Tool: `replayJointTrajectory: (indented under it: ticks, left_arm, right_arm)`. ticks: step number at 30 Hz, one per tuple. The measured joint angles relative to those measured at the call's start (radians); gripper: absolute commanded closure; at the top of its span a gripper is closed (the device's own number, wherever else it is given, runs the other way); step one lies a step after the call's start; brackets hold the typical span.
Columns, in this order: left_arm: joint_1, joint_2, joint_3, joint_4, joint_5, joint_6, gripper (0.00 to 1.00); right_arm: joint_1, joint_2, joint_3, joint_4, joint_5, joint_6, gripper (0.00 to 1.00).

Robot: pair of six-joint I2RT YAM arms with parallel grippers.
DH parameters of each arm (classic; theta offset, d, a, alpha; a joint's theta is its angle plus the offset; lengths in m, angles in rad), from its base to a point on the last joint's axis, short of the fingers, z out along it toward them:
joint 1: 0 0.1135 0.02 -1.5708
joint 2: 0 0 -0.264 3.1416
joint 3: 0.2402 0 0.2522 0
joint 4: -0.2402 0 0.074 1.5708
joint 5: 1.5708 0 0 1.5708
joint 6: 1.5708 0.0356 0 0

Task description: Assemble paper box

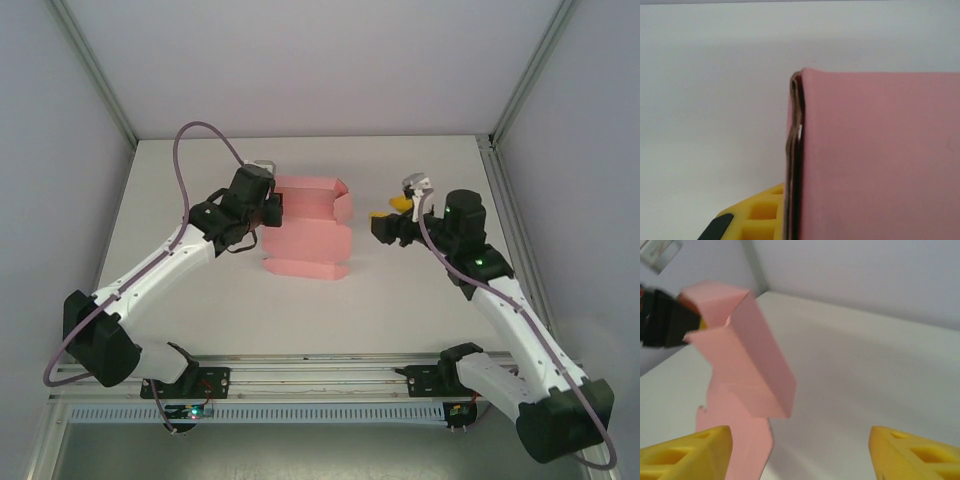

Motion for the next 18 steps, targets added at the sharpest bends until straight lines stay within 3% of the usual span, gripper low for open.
replayJointTrajectory:
  ticks: [8, 14, 18]
  left_arm:
    - [0.0, 0.001, 0.0, 0.0, 0.072, -0.021, 1.0]
    - [0.0, 0.029, 0.0, -0.001, 0.098, -0.037, 1.0]
    - [0.0, 0.048, 0.0, -0.006, 0.106, -0.053, 1.0]
  right_arm:
    - [0.024, 0.163, 0.075, -0.002, -0.135, -0.081, 0.39]
    - [0.093, 0.229, 0.166, -0.024, -0.137, -0.153, 0.54]
    - [0.141, 0.253, 0.206, -0.063, -0.074, -0.181, 0.61]
